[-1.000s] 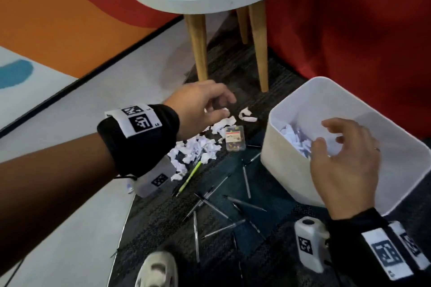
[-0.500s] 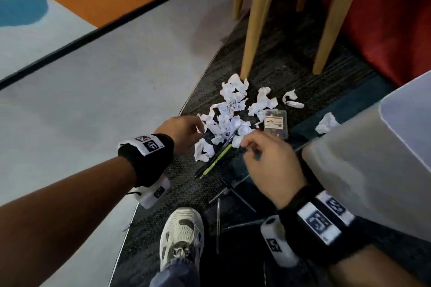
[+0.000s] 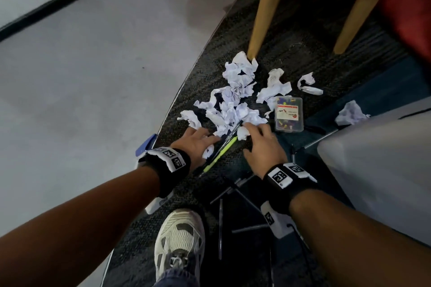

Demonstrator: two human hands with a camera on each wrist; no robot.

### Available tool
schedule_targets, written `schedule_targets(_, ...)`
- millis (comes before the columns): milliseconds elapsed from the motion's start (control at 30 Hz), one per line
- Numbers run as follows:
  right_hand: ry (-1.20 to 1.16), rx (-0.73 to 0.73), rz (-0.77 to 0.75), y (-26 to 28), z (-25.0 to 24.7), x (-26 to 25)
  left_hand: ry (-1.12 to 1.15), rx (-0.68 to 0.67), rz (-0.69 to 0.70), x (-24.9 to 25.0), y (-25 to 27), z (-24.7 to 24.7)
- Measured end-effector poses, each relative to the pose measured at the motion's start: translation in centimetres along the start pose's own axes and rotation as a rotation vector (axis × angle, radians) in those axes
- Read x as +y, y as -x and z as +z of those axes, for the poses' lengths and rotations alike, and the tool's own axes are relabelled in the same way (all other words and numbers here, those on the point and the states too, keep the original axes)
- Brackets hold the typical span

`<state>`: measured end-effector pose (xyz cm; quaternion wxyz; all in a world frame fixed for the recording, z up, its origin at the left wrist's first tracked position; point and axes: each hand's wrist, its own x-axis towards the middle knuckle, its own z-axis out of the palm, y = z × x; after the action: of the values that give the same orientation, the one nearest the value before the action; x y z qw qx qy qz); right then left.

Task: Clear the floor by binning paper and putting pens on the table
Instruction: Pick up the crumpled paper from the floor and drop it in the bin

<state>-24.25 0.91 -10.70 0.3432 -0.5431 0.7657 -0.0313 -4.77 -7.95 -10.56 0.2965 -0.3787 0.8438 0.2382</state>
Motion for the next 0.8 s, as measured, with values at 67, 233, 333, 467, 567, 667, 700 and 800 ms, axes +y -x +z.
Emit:
schedule_targets(67, 0.024, -0.008, 0.047, -0.9, 0.2, 0.1, 0.014, 0.023, -0.019, 0.0, -0.2, 0.0)
schedule_targets(233, -0.033, 0.018, 0.083, -1.5, 0.7, 0.6, 0.17, 0.11, -0.055, -0.5, 0.2, 0.1)
schedule_targets(333, -0.062, 0.071, 0.071, -1.1, 0.9, 0.9, 0.294, 0.17, -0.035, -0.7, 0.8, -0.1)
schedule_targets(467, -0.126, 0.148, 0.062, -0.3, 0.8, 0.6, 0.338, 0.218, -0.053, -0.6, 1.2, -1.0)
schedule_targets(567, -0.142, 0.179, 0.07, 0.4, 0.6, 0.6, 0.334, 0.179, -0.083, -0.1, 1.6, -2.3)
schedule_targets(667, -0.177, 0.195, 0.068, 1.5, -0.3, 0.7, 0.343, 0.205, -0.094, 1.4, 2.5, -4.0)
schedule_targets(700, -0.202, 0.213, 0.057, 1.9, -0.8, 0.7, 0.344, 0.234, -0.095, 2.1, 3.0, -4.8)
schedule_targets(800, -0.322, 0.311, 0.006, 3.7, -2.9, 0.8, 0.368, 0.341, -0.021, 5.1, 4.6, -7.9)
